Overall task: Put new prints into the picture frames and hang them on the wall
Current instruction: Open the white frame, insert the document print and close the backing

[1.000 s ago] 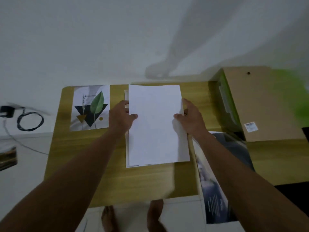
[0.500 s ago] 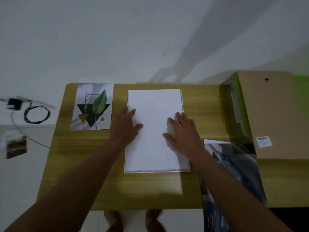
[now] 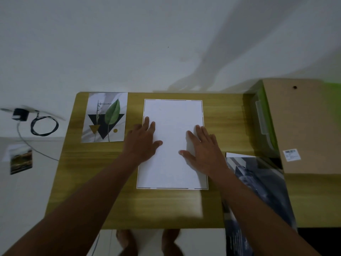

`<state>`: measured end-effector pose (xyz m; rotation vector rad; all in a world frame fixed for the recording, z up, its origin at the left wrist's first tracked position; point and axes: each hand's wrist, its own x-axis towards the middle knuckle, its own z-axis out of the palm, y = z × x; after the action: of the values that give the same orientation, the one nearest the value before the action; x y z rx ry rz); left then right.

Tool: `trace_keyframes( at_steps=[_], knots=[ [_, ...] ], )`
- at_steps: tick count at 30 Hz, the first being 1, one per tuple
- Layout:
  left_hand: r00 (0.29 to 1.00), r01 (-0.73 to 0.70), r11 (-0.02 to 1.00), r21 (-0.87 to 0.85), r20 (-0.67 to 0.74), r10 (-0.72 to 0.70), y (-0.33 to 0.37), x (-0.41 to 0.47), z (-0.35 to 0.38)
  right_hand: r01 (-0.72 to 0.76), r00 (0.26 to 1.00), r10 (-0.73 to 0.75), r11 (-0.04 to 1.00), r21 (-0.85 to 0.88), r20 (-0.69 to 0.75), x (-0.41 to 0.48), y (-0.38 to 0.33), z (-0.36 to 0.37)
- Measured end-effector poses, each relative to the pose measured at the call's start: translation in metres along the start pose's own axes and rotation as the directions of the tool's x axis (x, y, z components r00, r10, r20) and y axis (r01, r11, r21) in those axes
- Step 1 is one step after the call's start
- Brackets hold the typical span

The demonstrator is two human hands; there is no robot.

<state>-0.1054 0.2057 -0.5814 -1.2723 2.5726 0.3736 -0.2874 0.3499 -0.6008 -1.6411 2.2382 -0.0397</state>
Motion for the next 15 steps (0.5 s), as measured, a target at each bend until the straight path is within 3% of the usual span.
trace_keyframes(
  at_steps=[10,15],
  knots=[
    [0.996,-0.086,0.993,0.078,-0.015,0.088,-0.005,0.008,0.002,0.049,0.997,-0.048,0.999,-0.020,0.055,-0.008,0.006,0.002],
    [0.993,-0.096,0.992,0.085,0.075,0.090,-0.009,0.016,0.005,0.031,0.999,-0.030,0.999,-0.038,0.031,-0.003,0.007,0.001]
  ],
)
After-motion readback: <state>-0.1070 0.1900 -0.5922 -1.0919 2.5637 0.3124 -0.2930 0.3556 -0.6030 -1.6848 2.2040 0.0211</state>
